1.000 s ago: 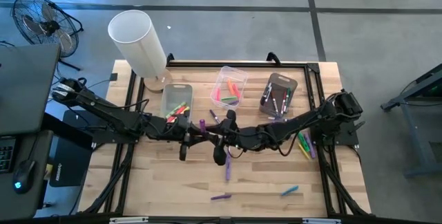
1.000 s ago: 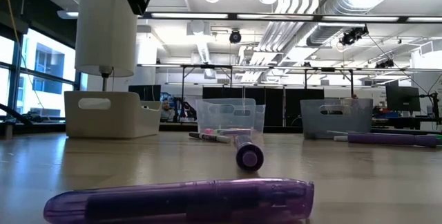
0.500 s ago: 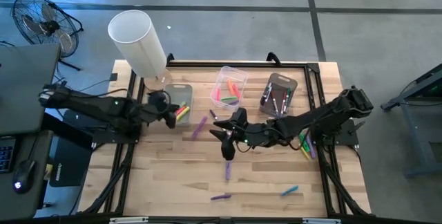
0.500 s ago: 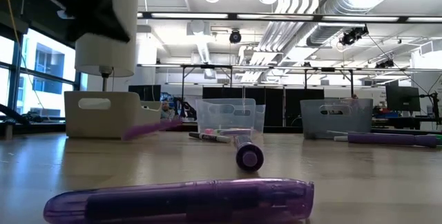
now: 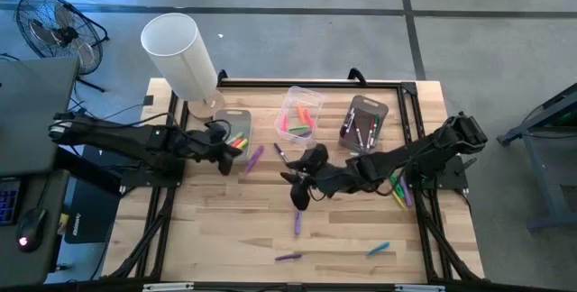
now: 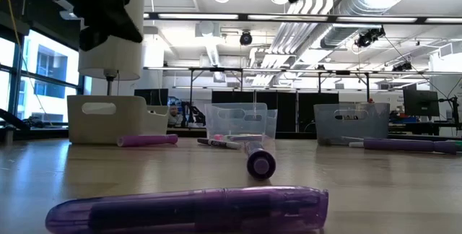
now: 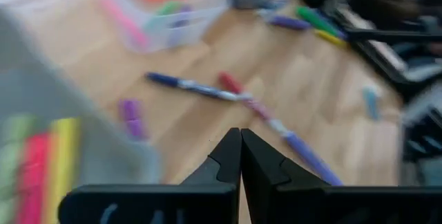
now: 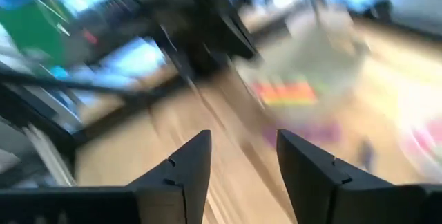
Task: Pick & Place Markers
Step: Put the violet highlighter into the gray bin
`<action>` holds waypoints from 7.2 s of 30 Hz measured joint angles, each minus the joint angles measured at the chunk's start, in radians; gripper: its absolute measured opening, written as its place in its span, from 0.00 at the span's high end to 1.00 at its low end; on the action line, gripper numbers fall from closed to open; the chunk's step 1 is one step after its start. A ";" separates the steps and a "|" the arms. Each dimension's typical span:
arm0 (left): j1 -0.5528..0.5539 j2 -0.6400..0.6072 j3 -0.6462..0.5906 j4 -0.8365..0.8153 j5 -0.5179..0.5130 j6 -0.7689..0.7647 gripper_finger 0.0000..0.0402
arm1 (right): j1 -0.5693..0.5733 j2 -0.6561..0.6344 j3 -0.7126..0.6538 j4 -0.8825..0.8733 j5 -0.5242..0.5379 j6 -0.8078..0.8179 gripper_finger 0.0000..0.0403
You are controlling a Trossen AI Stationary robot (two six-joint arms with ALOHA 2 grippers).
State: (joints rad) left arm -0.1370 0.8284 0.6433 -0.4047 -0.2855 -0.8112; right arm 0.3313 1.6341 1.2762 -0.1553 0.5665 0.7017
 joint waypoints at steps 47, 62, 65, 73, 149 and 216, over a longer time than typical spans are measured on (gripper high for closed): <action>-0.340 0.723 0.182 -0.229 -0.245 -1.104 0.70 | 0.009 -0.654 -0.883 0.116 -0.338 0.127 1.00; -0.343 0.909 0.182 -0.235 -0.367 -1.113 0.70 | 0.010 -0.654 -0.883 0.133 -0.339 0.133 1.00; -0.342 0.922 0.180 -0.216 -0.442 -1.084 0.70 | 0.010 -0.654 -0.883 0.139 -0.339 0.134 1.00; -0.301 0.925 0.177 -0.108 -0.527 -0.837 0.70 | 0.010 -0.654 -0.883 0.148 -0.358 0.139 1.00; 0.261 1.239 0.930 -0.815 -0.112 0.619 0.70 | 0.009 -0.653 -0.883 0.184 -0.417 0.086 1.00; 0.062 1.326 1.086 -0.728 0.145 0.255 0.70 | 0.010 -0.653 -0.883 0.203 -0.465 0.113 1.00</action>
State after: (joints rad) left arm -0.0753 2.1548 1.7296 -1.1324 -0.1410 -0.5562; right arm 0.3412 0.9806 0.3935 0.0473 0.1011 0.8144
